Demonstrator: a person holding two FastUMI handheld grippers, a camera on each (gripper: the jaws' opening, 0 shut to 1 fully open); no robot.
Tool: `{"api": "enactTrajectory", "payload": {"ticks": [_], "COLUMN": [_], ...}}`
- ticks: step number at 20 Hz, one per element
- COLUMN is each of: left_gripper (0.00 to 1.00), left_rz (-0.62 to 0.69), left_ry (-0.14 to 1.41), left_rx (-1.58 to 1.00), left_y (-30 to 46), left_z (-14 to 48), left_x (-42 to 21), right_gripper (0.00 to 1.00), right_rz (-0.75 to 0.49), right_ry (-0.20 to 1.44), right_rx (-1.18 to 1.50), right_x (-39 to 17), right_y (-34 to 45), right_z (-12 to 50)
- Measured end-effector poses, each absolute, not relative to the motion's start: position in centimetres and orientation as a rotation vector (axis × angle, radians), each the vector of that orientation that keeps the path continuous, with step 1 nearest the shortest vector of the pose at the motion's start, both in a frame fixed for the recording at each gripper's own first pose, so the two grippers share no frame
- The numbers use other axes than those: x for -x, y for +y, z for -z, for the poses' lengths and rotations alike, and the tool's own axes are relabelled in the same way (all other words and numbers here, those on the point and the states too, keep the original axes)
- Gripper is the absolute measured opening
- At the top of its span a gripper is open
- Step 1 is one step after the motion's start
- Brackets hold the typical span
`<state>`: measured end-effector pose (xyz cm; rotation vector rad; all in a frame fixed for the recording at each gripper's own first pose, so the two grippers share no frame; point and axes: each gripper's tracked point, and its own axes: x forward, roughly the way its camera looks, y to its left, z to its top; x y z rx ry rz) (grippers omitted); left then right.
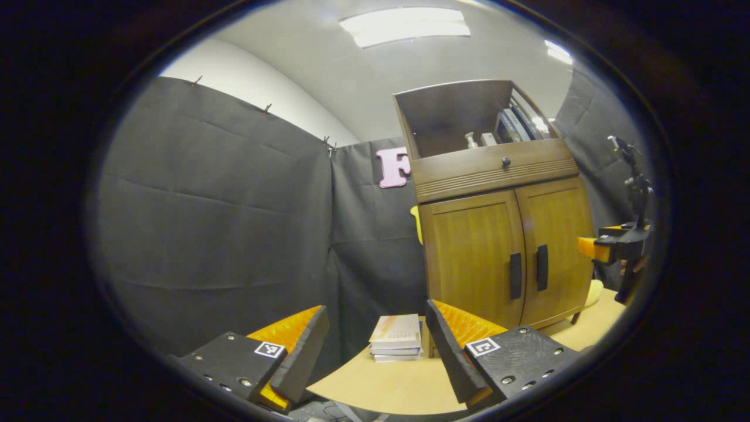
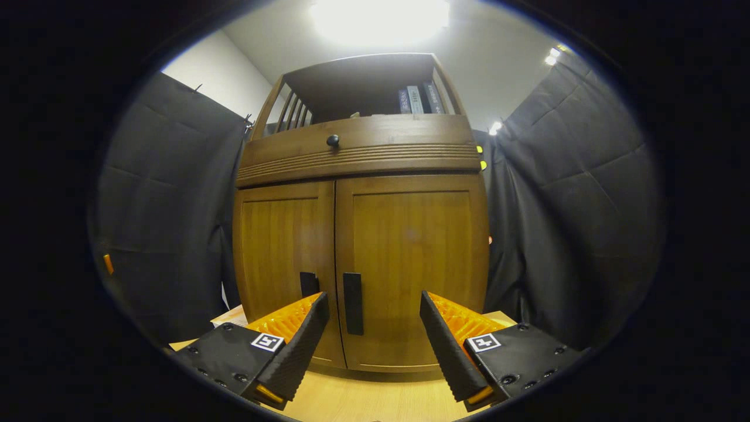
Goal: Open the right door of the double-door shoe cabinet with the right hand, and open the left door with the left hand.
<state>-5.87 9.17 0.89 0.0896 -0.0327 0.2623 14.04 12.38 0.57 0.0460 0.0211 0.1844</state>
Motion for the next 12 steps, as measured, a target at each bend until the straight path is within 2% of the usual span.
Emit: {"api": "enactTrajectory", "payload": {"ticks": [12], "left_gripper": [0.97], "left_rz": [-0.444], "left_ry": [0.04], "left_rx": [-0.082], "left_y": [15.2], "left_z": [1.2], "left_x": [11.2], "right_gripper": [0.98], "right_rz": [-0.193], "right_ry": [0.082], "right_rx": [-0.014], "right_x": [-22.7], "right_y": [16.8], "right_z": [3.4]}}
